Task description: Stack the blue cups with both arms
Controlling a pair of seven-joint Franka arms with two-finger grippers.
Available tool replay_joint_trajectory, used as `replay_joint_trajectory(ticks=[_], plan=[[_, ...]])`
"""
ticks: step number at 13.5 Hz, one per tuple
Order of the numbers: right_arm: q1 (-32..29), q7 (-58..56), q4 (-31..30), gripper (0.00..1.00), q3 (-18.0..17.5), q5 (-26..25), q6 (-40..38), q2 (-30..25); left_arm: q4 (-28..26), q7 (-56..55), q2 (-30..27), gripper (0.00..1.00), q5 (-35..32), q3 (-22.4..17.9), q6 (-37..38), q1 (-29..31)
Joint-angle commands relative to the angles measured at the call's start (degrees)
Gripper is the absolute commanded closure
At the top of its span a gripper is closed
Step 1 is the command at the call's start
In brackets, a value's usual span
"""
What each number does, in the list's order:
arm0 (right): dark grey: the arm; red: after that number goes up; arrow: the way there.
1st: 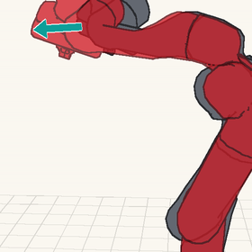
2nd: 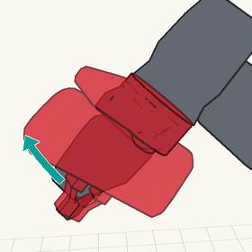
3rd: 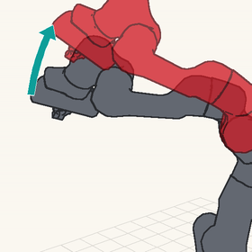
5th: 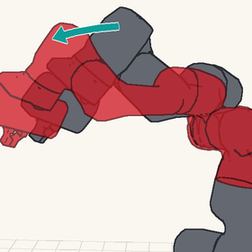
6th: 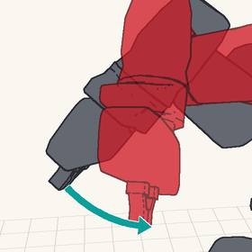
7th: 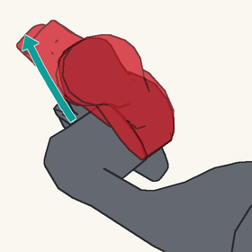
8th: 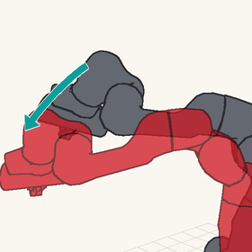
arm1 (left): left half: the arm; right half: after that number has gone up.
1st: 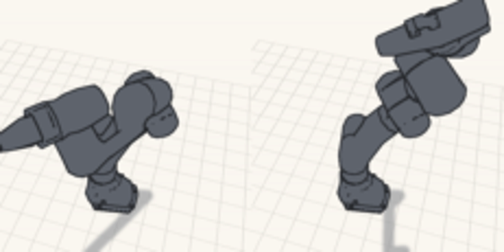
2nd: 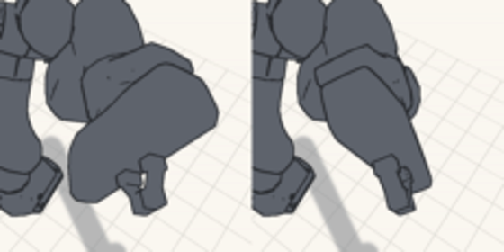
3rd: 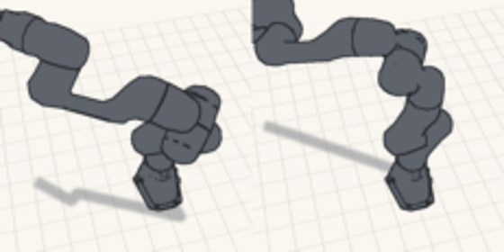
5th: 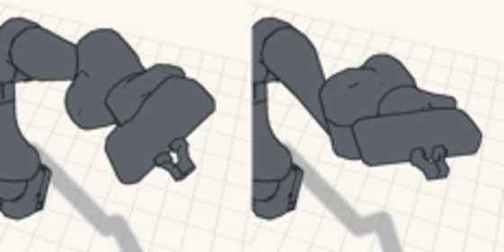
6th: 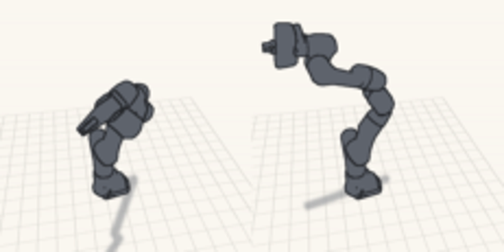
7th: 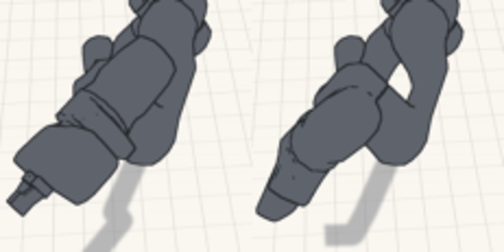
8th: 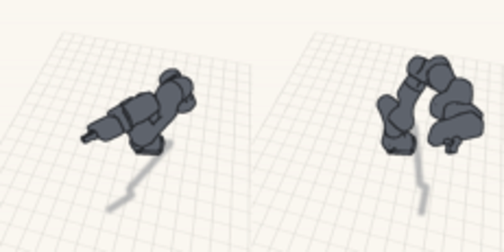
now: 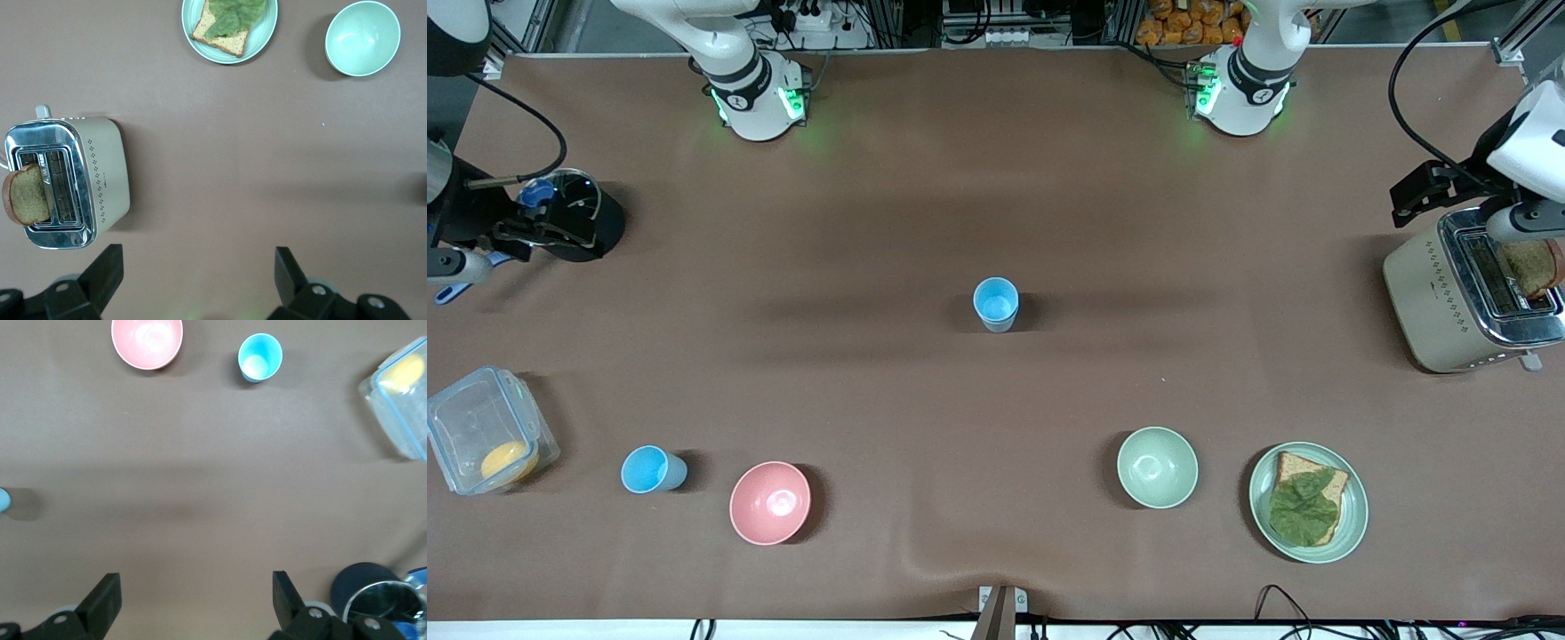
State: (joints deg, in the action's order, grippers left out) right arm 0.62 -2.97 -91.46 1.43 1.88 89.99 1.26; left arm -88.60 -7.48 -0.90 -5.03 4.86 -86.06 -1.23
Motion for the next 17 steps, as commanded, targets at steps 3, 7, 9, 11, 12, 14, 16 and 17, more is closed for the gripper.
replay_joint_trajectory(ticks=[3,7,9,11,12,14,16,17], plan=[[-0.8,-2.3,3.4,0.00,0.2,-1.5,-4.1,-1.2,0.0,1.2,-1.0,0.00,2.7,-0.4,1.0,1.8],[-0.6,-2.3,4.0,0.00,1.3,-1.3,-4.5,-1.4,0.1,0.6,-0.2,0.00,2.6,0.1,1.0,2.5],[-0.4,-1.8,3.9,0.00,1.3,-1.3,-4.5,-1.2,0.1,0.6,-0.2,0.00,2.2,-0.1,1.0,2.6],[-0.5,-1.7,3.9,0.00,1.3,-1.1,-4.5,-1.1,2.0,1.2,-0.1,0.00,2.1,-0.5,1.1,2.6],[-0.5,-1.7,3.8,0.00,1.3,-1.1,-4.5,-1.1,2.4,1.2,0.1,0.00,2.3,-0.6,1.2,2.6],[-0.4,-1.6,3.7,0.00,1.3,-1.1,-4.5,-1.1,2.6,1.2,0.6,0.00,2.7,-0.6,2.0,2.8],[-0.3,-1.6,3.5,0.00,1.3,-1.1,-4.6,-1.1,2.6,1.2,0.7,0.00,2.7,-0.6,2.4,3.2],[-0.4,-1.5,3.4,0.00,1.2,-1.0,-4.6,-1.1,2.6,1.2,0.7,0.00,2.7,-0.6,2.5,3.2]])
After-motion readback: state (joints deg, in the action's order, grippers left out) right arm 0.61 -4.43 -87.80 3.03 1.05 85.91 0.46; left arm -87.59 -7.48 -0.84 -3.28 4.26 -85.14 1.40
